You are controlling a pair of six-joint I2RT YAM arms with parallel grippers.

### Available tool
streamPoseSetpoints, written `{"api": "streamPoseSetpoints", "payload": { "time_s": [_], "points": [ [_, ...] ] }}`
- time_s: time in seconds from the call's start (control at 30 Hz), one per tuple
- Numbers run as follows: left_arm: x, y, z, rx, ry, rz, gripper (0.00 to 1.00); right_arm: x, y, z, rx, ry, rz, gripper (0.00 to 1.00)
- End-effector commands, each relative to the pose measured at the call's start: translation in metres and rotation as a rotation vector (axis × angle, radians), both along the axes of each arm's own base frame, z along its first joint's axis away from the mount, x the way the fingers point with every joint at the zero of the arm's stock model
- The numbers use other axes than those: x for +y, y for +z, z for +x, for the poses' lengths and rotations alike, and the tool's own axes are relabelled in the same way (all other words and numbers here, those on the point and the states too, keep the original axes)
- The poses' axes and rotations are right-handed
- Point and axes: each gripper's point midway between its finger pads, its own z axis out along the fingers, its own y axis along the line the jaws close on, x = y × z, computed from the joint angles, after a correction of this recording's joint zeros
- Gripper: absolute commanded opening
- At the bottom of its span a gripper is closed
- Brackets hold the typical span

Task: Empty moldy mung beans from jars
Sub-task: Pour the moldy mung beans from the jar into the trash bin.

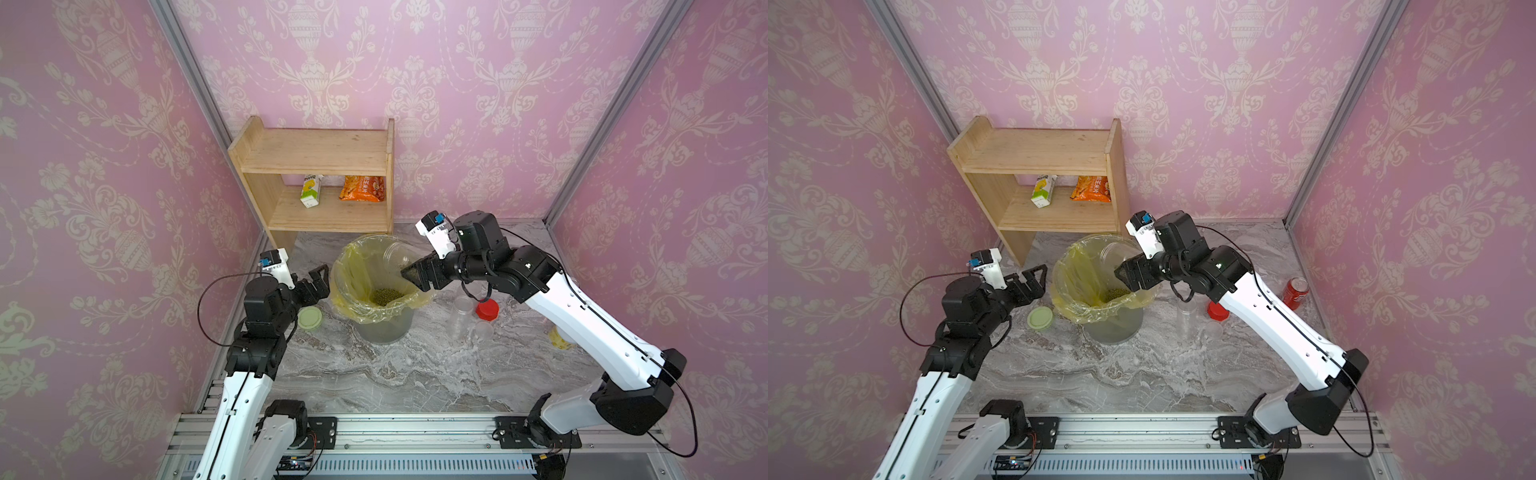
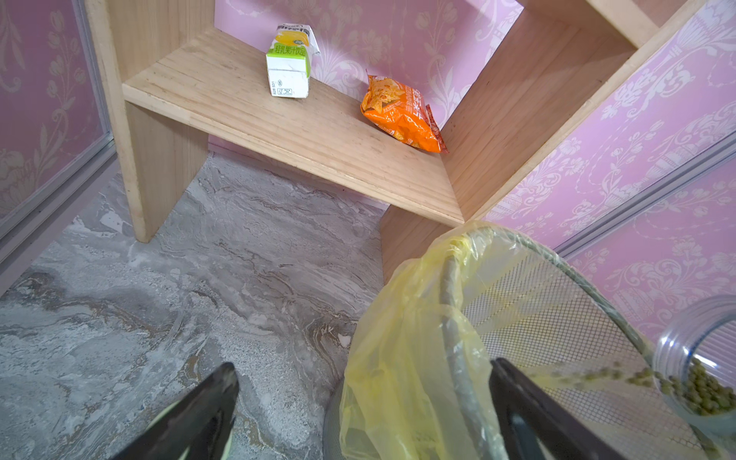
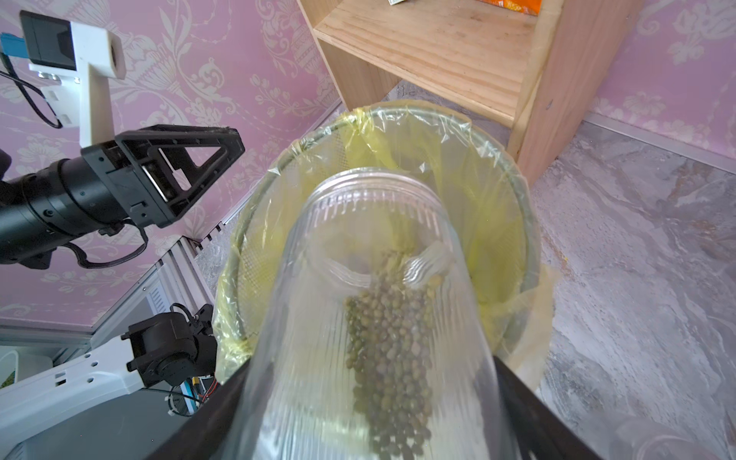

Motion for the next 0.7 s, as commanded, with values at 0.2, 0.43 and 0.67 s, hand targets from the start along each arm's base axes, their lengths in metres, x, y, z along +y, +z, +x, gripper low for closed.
{"api": "streamPoseSetpoints", "payload": {
  "time_s": [0.2, 0.43, 0.67],
  "points": [
    [-0.005, 0.011, 0.009, -0.022, -0.014, -0.047, 0.99, 0.003, 0.048, 0.000, -0.090, 0.002, 0.101, 0.23],
    [0.005, 0.000, 0.018, -0.041, 0.055, -0.070, 0.99, -0.004, 0.030, -0.004, -0.067, -0.021, 0.111, 0.24],
    [0.003, -0.001, 0.025, -0.032, 0.041, -0.057, 0.99, 0.009, 0.047, 0.005, -0.078, 0.008, 0.108, 0.23]
  ]
}}
